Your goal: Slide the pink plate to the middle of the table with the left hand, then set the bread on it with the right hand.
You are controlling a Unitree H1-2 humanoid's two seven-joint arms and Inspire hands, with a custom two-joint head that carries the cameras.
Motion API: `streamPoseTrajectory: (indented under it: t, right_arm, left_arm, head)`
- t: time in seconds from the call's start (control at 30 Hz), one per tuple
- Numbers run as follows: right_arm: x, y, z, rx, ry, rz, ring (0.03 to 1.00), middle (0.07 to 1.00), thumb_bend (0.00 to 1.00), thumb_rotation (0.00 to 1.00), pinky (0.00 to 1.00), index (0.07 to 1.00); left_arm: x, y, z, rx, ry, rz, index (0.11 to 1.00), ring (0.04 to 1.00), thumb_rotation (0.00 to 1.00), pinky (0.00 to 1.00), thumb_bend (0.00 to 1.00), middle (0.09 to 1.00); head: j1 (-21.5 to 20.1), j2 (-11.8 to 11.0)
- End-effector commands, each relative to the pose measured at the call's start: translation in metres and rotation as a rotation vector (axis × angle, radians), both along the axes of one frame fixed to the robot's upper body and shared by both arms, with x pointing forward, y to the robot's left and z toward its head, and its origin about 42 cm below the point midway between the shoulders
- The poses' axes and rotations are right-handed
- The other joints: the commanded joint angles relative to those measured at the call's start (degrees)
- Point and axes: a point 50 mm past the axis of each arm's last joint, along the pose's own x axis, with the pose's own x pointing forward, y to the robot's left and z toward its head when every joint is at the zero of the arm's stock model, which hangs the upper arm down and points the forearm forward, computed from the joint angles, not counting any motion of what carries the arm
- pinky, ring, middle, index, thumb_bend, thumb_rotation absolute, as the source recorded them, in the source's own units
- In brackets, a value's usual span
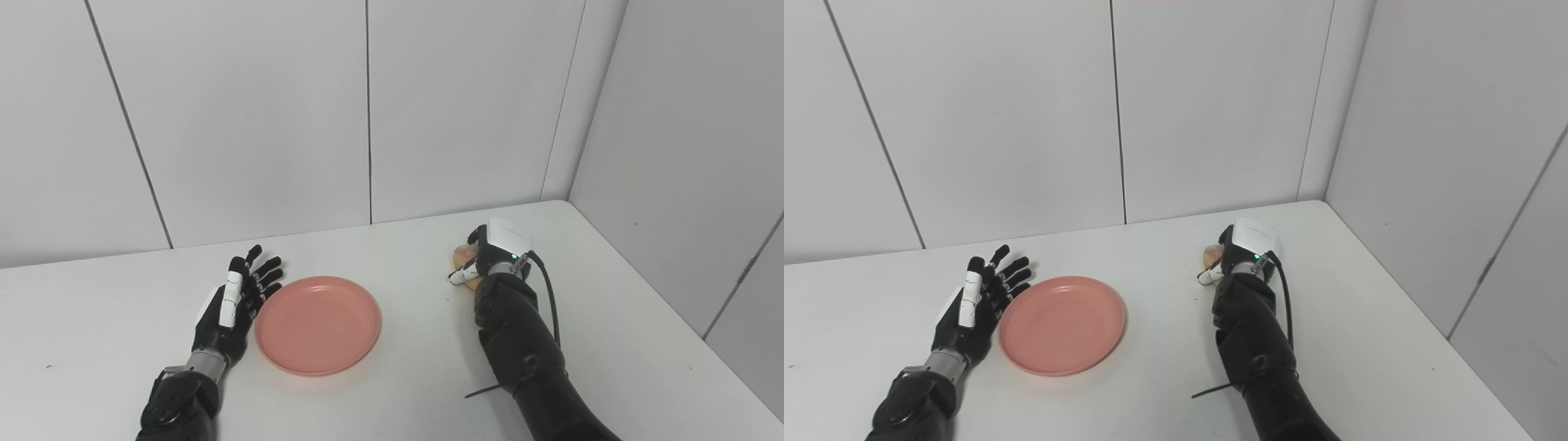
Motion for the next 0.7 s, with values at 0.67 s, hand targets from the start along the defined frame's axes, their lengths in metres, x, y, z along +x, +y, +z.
streamPoseTrajectory:
  t: [0.67]
  right_arm:
    - [-0.036, 0.06, 0.124, -0.024, -0.447, 0.284, 0.283, 0.472, 0.53, 0.0, 0.2, 0.485]
  left_arm:
    - [-0.014, -0.008, -0.024, 0.006, 0.063, 0.014, 0.96, 0.877, 0.95, 0.88, 0.96, 0.866]
  head:
    - [4.93, 0.17]
